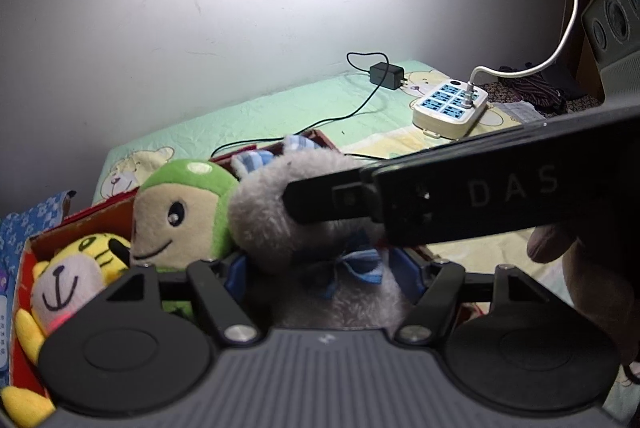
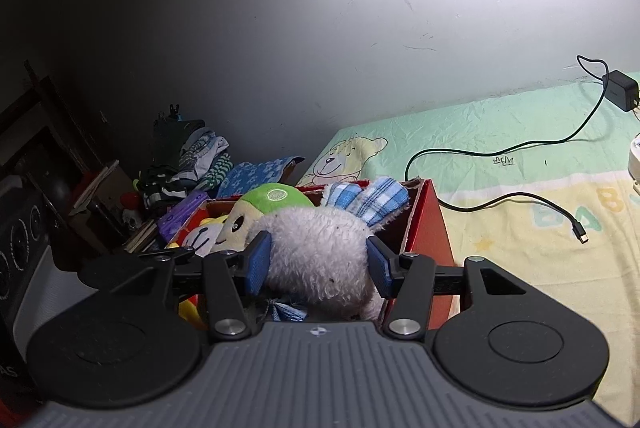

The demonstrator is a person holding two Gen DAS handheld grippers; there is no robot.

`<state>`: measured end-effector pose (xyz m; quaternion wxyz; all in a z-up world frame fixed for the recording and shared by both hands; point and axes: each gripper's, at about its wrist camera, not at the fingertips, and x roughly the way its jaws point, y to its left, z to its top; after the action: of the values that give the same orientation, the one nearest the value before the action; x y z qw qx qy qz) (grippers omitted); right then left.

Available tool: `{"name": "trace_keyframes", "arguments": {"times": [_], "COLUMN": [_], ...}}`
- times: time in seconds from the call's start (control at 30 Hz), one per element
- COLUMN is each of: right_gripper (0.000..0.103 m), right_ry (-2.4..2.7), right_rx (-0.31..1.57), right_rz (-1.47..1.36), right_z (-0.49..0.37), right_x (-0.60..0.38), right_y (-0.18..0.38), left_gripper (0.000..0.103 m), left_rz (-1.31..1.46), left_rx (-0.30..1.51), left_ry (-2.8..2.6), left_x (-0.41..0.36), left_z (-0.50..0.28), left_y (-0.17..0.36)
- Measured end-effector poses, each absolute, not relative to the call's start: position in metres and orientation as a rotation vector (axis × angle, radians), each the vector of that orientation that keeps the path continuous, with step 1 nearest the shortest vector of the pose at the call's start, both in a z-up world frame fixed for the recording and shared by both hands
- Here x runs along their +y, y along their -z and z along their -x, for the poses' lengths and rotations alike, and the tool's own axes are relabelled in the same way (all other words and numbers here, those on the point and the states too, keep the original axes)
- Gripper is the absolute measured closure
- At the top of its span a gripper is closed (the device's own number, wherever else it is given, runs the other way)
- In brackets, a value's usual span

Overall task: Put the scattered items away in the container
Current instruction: 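Lower the pink bunny plush into the box beside the green bean plush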

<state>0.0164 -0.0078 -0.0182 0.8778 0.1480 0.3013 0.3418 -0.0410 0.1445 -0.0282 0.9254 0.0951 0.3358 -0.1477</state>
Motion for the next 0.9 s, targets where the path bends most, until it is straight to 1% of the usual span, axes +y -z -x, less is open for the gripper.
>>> {"name": "trace_keyframes", "arguments": {"times": [0.13,0.2,0.3,0.4,0.43,0.47,0.7,0.8,0.87,0.9], "right_gripper": [0.048,0.042,0.038,0.038,0.038,0.038,0.038,0.038,0.038,0.038], "right_ry": [-0.738,-0.747,-0.74,-0.716,-0.711,-0.706,-0.616,-0.565,-0.525,-0.514], "right_rx": [0.651,0.66,0.66,0.644,0.639,0.638,0.627,0.627,0.645,0.648], "right_rz": [-0.271,-0.274,-0.263,-0.272,-0.279,-0.287,-0.393,-0.413,-0.409,-0.413], "right_z": [-0.004,0.001,0.007,0.012,0.014,0.015,0.025,0.03,0.033,0.035], "right_x": [-0.012,-0.013,-0.011,-0.011,-0.012,-0.012,-0.017,-0.013,-0.008,-0.006], "right_y": [0.018,0.018,0.016,0.012,0.01,0.009,-0.002,-0.009,-0.013,-0.014], "left_gripper": [0.028,0.027,0.026,0.018,0.014,0.012,0.011,0.009,0.005,0.005], "left_rz": [-0.208,-0.193,-0.172,-0.152,-0.148,-0.145,-0.147,-0.156,-0.162,-0.165], "left_rx": [0.692,0.708,0.702,0.672,0.662,0.654,0.682,0.702,0.717,0.726], "left_ry": [0.307,0.308,0.295,0.276,0.267,0.257,0.151,0.101,0.064,0.046], "left_x": [0.143,0.146,0.153,0.16,0.162,0.164,0.176,0.181,0.184,0.186], "left_z": [0.05,0.05,0.056,0.067,0.07,0.072,0.079,0.08,0.081,0.081], "left_y": [0.029,0.027,0.02,0.007,0.003,0.0,-0.012,-0.014,-0.016,-0.016]}}
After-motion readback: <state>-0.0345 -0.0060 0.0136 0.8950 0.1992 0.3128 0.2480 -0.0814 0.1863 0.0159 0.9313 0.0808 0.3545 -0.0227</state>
